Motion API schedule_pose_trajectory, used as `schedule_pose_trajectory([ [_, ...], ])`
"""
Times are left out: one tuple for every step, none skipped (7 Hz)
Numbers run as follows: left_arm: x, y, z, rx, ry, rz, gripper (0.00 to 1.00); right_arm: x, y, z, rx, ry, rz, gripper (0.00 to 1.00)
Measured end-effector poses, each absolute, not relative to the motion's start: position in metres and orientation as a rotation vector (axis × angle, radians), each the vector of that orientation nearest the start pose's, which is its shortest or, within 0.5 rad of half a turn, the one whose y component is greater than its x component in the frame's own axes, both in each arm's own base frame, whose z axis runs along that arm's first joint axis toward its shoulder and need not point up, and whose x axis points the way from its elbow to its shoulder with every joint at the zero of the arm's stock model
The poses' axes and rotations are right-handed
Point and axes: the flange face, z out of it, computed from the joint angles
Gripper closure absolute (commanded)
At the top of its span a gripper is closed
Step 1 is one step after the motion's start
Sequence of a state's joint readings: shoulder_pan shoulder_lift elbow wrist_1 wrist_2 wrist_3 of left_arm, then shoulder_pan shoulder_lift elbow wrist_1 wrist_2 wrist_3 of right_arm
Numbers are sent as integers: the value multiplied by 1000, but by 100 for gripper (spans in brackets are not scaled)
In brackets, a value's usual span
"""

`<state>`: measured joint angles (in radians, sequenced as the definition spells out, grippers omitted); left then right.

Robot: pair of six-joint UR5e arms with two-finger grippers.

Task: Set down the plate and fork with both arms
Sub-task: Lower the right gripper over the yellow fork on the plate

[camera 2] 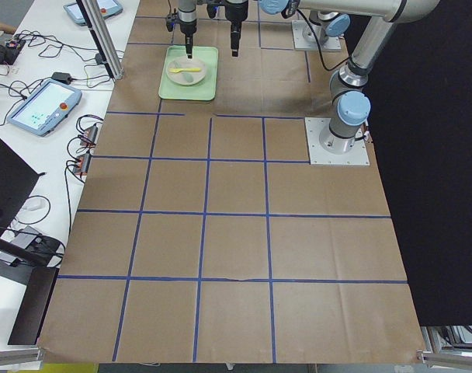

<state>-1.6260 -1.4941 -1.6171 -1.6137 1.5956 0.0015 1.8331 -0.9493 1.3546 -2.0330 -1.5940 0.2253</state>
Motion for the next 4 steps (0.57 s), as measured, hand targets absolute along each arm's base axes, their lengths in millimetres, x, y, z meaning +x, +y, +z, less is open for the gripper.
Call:
schedule_pose_trajectory([
  [-156, -450, 497, 89, 3116, 20, 0, 312, -656, 253, -51, 3150, -88, 50],
  [-156, -450, 497, 89, 3117, 22, 0, 312, -657, 247, -43, 3150, -82, 51],
  [-156, -450, 496, 89, 3117, 23, 0, 313, -659, 241, -18, 3150, -77, 51],
  [-156, -450, 496, 89, 3117, 23, 0, 314, -660, 236, 10, 3147, -73, 52],
])
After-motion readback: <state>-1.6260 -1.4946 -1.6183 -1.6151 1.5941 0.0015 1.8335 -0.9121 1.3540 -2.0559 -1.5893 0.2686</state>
